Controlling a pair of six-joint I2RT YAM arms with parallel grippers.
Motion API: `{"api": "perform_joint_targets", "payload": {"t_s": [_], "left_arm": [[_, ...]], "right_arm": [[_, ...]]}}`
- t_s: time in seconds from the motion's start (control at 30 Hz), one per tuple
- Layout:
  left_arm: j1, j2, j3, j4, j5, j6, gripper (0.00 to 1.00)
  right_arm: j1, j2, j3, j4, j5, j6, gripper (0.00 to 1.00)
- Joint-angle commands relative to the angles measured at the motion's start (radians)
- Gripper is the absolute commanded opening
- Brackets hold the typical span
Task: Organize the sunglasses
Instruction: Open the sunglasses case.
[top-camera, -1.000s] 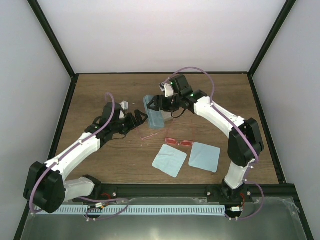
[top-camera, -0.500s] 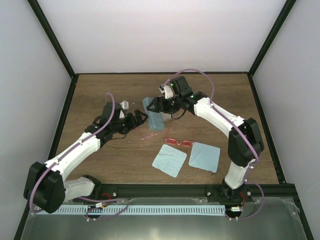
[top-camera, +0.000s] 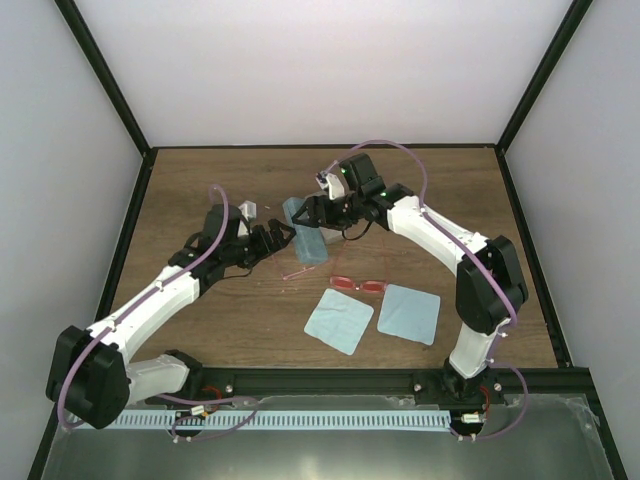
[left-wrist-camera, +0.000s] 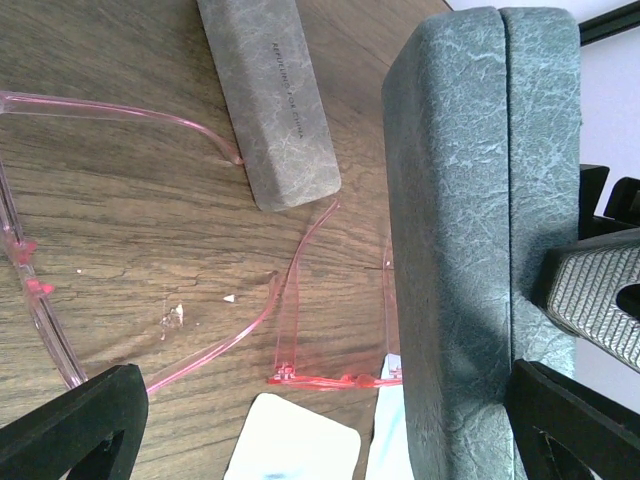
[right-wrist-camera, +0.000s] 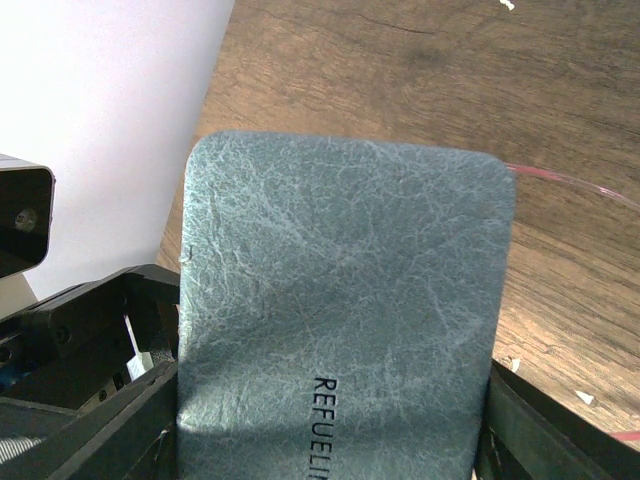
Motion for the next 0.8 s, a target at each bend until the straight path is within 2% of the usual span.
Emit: {"api": "perform_joint_targets", "payload": {"t_s": [0.0,0.53,0.77], "left_arm": [[-0.004,0.023,-0.011,0.021,-0.020,0.014,1.00],[-0.005,0.065,-0.052,-0.034,-0.103,0.025,1.00],[-0.003,0.065,-0.041,-0.043,-0.113,0.032,1.00]], "right_arm": [[0.013,-0.060,0.013,0.040,-0.093,-0.001,0.61],[-0.013,-0.098,0.020,0.093,-0.230,0.010,0.61],[-0.013,-0.101,0.013,0.093,-0.239,-0.005,0.62]]}}
